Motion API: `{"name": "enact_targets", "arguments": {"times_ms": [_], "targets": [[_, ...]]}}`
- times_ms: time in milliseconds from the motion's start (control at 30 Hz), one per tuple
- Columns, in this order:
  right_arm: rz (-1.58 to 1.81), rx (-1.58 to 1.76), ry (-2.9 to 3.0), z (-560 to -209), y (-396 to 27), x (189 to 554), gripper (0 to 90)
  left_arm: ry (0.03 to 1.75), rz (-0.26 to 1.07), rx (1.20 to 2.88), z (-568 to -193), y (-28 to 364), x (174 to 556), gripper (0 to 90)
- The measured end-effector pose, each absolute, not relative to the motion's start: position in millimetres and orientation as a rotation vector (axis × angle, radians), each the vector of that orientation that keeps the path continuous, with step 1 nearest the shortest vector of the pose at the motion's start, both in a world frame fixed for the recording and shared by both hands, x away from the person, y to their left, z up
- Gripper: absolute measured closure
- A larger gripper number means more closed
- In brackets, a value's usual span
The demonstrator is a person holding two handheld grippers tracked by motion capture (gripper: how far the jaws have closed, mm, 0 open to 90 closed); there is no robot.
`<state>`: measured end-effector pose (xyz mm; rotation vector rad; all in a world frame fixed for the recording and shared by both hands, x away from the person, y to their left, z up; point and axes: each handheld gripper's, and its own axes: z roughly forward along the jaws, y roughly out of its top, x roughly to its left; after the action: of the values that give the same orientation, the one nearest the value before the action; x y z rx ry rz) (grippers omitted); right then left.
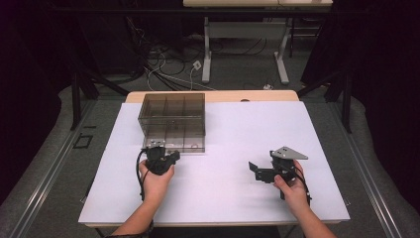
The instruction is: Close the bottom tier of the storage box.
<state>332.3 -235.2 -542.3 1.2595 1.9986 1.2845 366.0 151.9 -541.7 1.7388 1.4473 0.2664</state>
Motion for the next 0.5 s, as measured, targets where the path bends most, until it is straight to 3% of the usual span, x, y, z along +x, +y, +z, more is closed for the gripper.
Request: {"name": "enact_targets", "arguments": {"times_ms": [500], "targets": [[1.290,1.267,1.997,-542.3,-235.3,332.3,5.2,1.498,0.262,1.735,-554.0,148.0,380.1,90.0]]}}
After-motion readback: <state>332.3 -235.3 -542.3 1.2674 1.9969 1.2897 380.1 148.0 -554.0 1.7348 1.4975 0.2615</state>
